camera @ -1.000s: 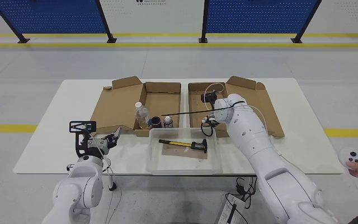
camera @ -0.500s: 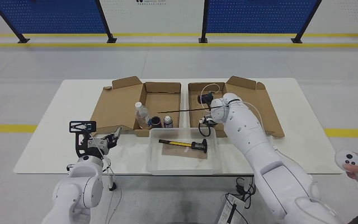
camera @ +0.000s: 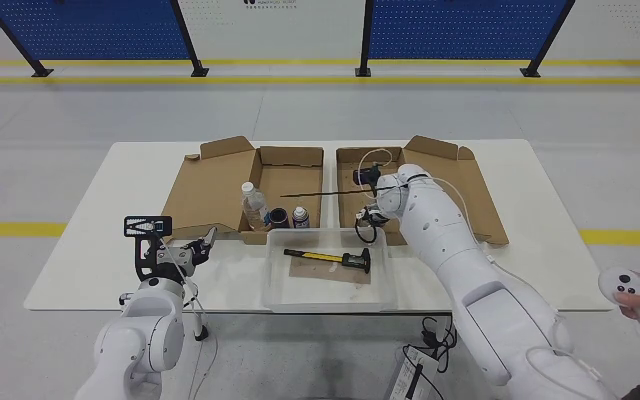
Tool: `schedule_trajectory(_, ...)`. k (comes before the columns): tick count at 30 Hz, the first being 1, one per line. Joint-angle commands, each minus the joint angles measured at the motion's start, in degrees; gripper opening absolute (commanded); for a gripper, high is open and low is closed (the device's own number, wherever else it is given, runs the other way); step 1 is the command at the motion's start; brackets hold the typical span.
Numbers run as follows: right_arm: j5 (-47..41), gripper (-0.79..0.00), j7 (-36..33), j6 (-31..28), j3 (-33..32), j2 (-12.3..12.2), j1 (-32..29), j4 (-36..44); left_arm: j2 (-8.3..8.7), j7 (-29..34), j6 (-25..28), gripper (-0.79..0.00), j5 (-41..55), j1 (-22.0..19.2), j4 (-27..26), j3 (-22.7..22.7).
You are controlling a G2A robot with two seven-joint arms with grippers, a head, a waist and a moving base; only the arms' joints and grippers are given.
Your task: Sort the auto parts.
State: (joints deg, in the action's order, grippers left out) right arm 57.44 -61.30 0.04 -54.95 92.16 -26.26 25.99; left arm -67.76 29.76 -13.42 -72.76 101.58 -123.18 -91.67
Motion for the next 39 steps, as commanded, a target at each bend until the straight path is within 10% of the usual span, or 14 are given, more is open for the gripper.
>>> schedule_trajectory(1,0.05,-0.634,-0.26,-0.21,0.22,0.11,0.15,-0.28,0.0,0.0,0.0,0.0,0.0,0.0,0.0,0.0)
schedule_trajectory(16,3.36,-0.517,-3.54,0.64,0.55,-0.58,1.74,7.6,0.0,0.0,0.0,0.0,0.0,0.0,0.0,0.0)
schedule_trajectory(31,9.85,-0.459,-25.38,-8.09,-9.07,-7.54,-16.05,55.91,0.0,0.0,0.0,0.0,0.0,0.0,0.0,0.0)
schedule_trajectory(39,7.19,-0.437,-26.7,-16.33,-5.84,-9.24,-22.64,64.89,0.0,0.0,0.0,0.0,0.0,0.0,0.0,0.0)
